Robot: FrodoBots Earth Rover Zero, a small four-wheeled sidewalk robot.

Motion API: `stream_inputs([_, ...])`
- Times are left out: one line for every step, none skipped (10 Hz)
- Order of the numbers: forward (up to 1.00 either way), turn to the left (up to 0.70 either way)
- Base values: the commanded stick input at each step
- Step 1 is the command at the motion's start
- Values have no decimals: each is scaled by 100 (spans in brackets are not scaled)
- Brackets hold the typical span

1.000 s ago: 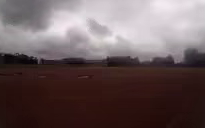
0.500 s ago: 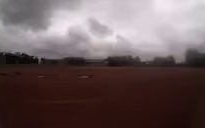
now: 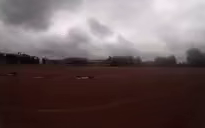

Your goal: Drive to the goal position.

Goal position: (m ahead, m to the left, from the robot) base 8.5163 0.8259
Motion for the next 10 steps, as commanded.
stream_inputs([70,0])
stream_inputs([70,0])
stream_inputs([70,0])
stream_inputs([70,0])
stream_inputs([70,0])
stream_inputs([70,0])
stream_inputs([70,0])
stream_inputs([70,0])
stream_inputs([70,0])
stream_inputs([70,0])
